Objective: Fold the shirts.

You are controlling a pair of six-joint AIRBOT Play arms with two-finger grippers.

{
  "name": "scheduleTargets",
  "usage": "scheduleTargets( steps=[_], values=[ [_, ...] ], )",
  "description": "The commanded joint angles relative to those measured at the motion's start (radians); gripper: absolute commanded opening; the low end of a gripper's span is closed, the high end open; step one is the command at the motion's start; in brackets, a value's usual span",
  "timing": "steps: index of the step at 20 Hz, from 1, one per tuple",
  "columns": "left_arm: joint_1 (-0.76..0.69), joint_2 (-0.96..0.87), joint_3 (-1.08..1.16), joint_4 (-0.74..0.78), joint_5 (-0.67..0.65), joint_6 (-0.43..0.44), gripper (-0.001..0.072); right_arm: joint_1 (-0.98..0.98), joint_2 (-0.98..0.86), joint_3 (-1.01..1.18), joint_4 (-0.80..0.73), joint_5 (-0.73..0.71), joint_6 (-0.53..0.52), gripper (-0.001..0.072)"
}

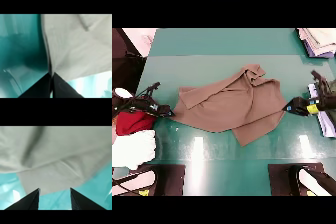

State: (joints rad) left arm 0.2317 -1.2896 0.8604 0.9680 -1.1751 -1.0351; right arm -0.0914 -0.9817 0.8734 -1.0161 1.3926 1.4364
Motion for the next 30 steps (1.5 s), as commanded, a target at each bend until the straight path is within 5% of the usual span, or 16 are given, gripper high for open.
scheduleTargets(
  steps=[1,5,12,14,18,19,30],
  values=[
    [0.001,0.06,0.035,-0.022,0.001,-0.013,0.0023,-0.121,0.055,-0.2,0.001,-0.087,0.057,0.0429],
    [0.001,0.066,0.035,-0.041,-0.015,-0.013,0.0023,-0.14,0.003,-0.359,0.071,-0.214,0.048,0.0429],
    [0.001,0.066,0.035,-0.045,-0.021,-0.013,0.0023,-0.071,-0.222,-0.391,0.325,-0.287,-0.113,0.0419],
    [0.001,0.066,0.035,-0.044,-0.022,-0.013,0.0024,-0.007,-0.258,-0.363,0.322,-0.304,-0.115,0.037],
    [0.001,0.072,0.035,-0.041,-0.027,-0.014,0.0022,0.058,-0.256,-0.282,0.262,-0.325,-0.118,0.0052],
    [0.001,0.087,0.037,-0.035,-0.014,-0.021,0.0022,0.063,-0.235,-0.26,0.245,-0.322,-0.118,0.0026],
    [0.001,0.313,0.653,-0.029,-0.082,-0.198,0.0023,-0.154,0.111,0.377,0.228,-0.209,-0.117,0.0024]
  ],
)
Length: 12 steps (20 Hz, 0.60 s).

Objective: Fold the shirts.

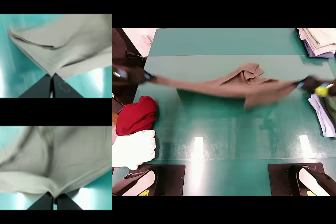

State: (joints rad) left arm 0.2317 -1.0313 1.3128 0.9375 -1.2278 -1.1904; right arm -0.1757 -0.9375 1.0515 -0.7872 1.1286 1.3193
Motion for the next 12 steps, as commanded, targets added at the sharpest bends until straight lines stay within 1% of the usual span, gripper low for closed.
scheduleTargets(
  steps=[1,4,8,10,12],
  values=[
    [0.001,0.07,0.285,0.002,-0.041,-0.048,0.0023,-0.101,0.081,0.292,-0.001,0.083,0.0,0.0024],
    [0.001,0.113,0.552,0.001,-0.051,-0.071,0.0023,-0.18,0.109,0.548,-0.002,0.141,0.006,0.0023],
    [0.001,0.145,0.845,-0.003,-0.039,-0.1,0.0023,-0.268,0.129,0.855,-0.001,0.146,0.007,0.0023],
    [0.001,0.177,0.894,-0.004,-0.019,-0.12,0.0023,-0.309,0.124,0.987,-0.002,0.159,0.008,0.0023],
    [0.001,0.205,0.901,-0.008,-0.015,-0.12,0.0023,-0.36,0.122,1.089,-0.002,0.168,0.011,0.0023]
  ],
)
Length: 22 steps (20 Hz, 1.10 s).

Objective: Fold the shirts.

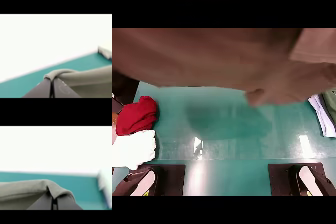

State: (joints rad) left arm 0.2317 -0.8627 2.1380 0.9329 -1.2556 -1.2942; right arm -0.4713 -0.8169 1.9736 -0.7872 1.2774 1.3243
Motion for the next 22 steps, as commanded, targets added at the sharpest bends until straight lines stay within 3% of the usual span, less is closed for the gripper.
scheduleTargets(
  steps=[1,4,9,12,14,18,22],
  values=[
    [0.001,0.042,0.076,-0.006,0.012,-0.017,0.0023,-0.089,0.002,0.195,-0.002,0.024,0.02,0.0023],
    [0.001,0.043,0.035,0.01,0.003,-0.016,0.0022,-0.161,0.001,0.187,0.001,0.035,0.04,0.0022],
    [0.001,-0.004,-0.372,0.009,-0.064,-0.016,0.0023,-0.179,-0.068,-0.08,0.01,0.187,0.064,0.0022],
    [0.001,-0.113,-0.609,-0.008,-0.115,-0.015,0.0023,-0.043,-0.205,-0.206,-0.031,0.288,0.072,0.0022],
    [0.001,-0.203,-0.719,-0.03,-0.102,-0.006,0.0023,0.113,-0.307,-0.29,-0.142,0.292,0.084,0.0022],
    [0.0,-0.428,-0.778,-0.046,0.0,0.049,0.0024,0.331,-0.547,-0.415,-0.293,0.168,0.116,0.0022],
    [-0.03,-0.608,-0.777,-0.196,0.233,0.238,0.0024,0.407,-0.753,-0.427,-0.306,-0.159,0.119,0.0022]
  ],
)
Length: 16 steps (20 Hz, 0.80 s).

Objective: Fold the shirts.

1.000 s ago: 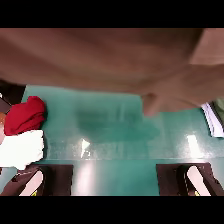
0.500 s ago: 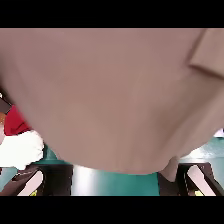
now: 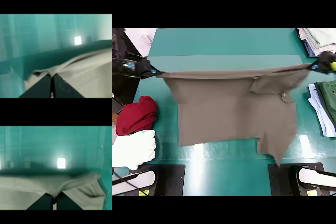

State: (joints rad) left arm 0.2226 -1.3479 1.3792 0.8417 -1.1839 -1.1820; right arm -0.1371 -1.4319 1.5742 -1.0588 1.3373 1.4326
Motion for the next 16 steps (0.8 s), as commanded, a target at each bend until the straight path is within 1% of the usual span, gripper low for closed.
scheduleTargets(
  steps=[1,5,6,8,9,11,14,16],
  values=[
    [-0.043,-0.15,-0.018,-0.11,0.247,0.147,0.0024,0.083,-0.168,-0.028,-0.033,-0.296,0.011,0.0022],
    [-0.12,-0.196,-0.018,-0.109,0.543,0.203,0.0024,0.09,-0.21,-0.028,-0.037,-0.523,0.008,0.0022],
    [-0.137,-0.196,-0.018,-0.109,0.592,0.222,0.0024,0.089,-0.209,-0.027,-0.038,-0.563,-0.001,0.0021],
    [-0.158,-0.196,-0.018,-0.108,0.652,0.242,0.0024,0.09,-0.21,-0.004,-0.079,-0.579,-0.014,0.0022],
    [-0.158,-0.196,-0.019,-0.105,0.644,0.245,0.0024,0.09,-0.21,0.011,-0.116,-0.56,-0.017,0.0022],
    [-0.158,-0.196,-0.019,-0.063,0.578,0.245,0.0024,0.09,-0.21,0.032,-0.179,-0.477,-0.022,0.0022],
    [-0.158,-0.198,-0.027,0.047,0.401,0.245,0.0023,0.091,-0.205,0.02,-0.265,-0.298,-0.022,0.0022],
    [-0.158,-0.211,-0.06,0.069,0.329,0.247,0.0023,0.09,-0.178,-0.056,-0.296,-0.252,-0.019,0.0021]
  ],
)
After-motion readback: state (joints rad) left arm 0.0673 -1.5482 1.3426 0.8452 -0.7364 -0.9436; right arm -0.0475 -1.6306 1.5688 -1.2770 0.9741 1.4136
